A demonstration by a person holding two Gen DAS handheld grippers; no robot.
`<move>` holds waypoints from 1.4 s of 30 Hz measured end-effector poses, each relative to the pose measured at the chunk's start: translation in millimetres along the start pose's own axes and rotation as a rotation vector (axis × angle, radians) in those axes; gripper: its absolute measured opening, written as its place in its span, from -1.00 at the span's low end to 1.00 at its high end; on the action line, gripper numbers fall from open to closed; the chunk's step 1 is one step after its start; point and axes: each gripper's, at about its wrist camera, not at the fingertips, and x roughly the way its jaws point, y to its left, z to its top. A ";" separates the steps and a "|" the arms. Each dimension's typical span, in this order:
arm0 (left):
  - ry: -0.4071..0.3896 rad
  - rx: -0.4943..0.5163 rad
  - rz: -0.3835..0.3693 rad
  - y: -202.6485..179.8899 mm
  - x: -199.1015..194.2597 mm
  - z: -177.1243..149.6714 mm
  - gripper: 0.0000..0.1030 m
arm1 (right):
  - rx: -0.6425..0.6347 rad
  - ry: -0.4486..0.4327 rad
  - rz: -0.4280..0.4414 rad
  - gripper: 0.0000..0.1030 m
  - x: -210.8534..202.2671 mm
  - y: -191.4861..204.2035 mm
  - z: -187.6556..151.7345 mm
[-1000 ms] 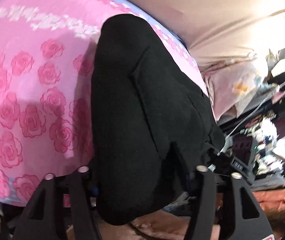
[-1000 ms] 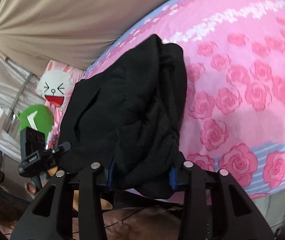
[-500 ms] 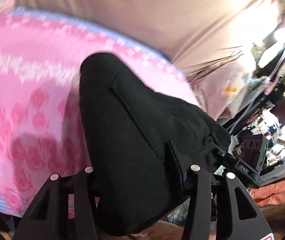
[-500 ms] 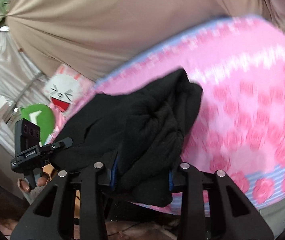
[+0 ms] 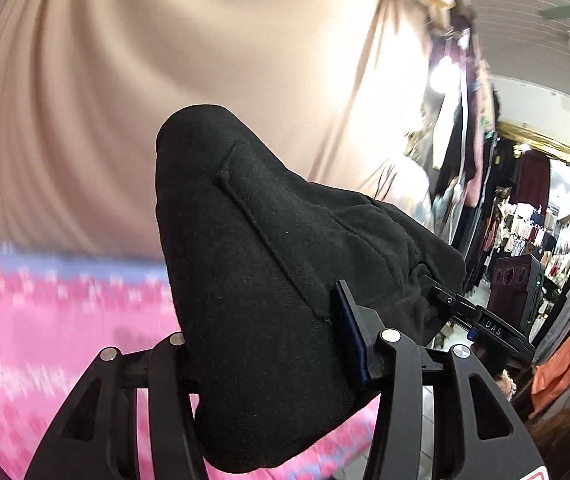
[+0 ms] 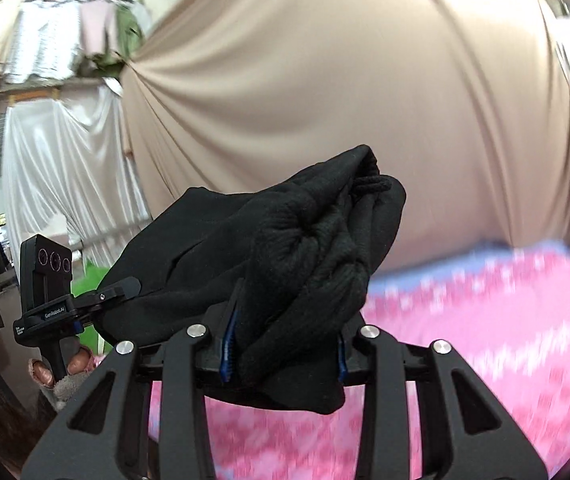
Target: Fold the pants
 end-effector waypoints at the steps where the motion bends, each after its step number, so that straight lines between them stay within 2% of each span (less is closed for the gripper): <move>1: -0.025 0.016 -0.002 -2.8 -2.8 7.1 -0.09 | -0.023 -0.038 0.008 -0.34 -1.7 4.7 10.4; 6: -0.159 0.124 0.001 -17.4 -16.2 42.9 -0.06 | -0.098 -0.171 0.039 -0.33 0.2 17.9 47.9; 11: -0.260 0.197 0.030 -19.5 -10.8 74.6 0.04 | -0.131 -0.246 0.071 -0.31 16.5 18.6 78.6; 14: -0.268 0.200 0.035 -11.7 4.1 88.7 0.05 | -0.122 -0.256 0.072 -0.29 35.7 11.7 89.1; 17: -0.243 0.183 0.053 3.6 31.1 102.0 0.05 | -0.099 -0.238 0.060 -0.29 61.7 -0.3 96.2; 24: -0.126 0.124 0.105 66.3 116.6 111.1 0.06 | 0.011 -0.135 0.033 -0.29 150.8 -65.0 85.8; 28: -0.041 0.087 0.127 114.6 176.6 98.7 0.06 | 0.079 -0.058 0.004 -0.29 210.3 -113.4 58.0; 31: 0.039 0.039 0.135 157.0 228.1 78.5 0.07 | 0.137 0.012 -0.026 -0.28 252.6 -152.6 25.1; 34: 0.151 -0.044 0.152 208.0 283.7 33.7 0.11 | 0.229 0.156 -0.076 -0.19 302.7 -199.9 -27.9; 35: 0.200 -0.083 0.163 225.8 299.8 12.7 0.12 | 0.269 0.248 -0.117 -0.16 322.1 -220.5 -55.8; 37: 0.362 -0.183 0.200 265.6 335.9 -38.6 0.12 | 0.333 0.431 -0.204 -0.14 340.9 -255.3 -110.8; 38: 0.470 -0.245 0.237 286.0 348.6 -69.2 0.06 | 0.339 0.477 -0.251 -0.11 338.9 -265.5 -129.6; 39: 0.530 -0.282 0.277 297.0 350.5 -86.5 0.05 | 0.332 0.488 -0.278 -0.11 331.5 -271.6 -139.3; 40: 0.539 -0.316 0.262 303.9 343.6 -97.9 0.06 | 0.324 0.489 -0.281 -0.07 321.0 -275.2 -144.3; 41: 0.490 -0.343 0.233 306.4 324.8 -101.8 0.09 | 0.325 0.473 -0.283 -0.06 305.2 -278.4 -142.7; 42: 0.459 -0.340 0.243 305.7 311.7 -99.3 0.08 | 0.325 0.465 -0.295 -0.03 299.2 -278.7 -138.4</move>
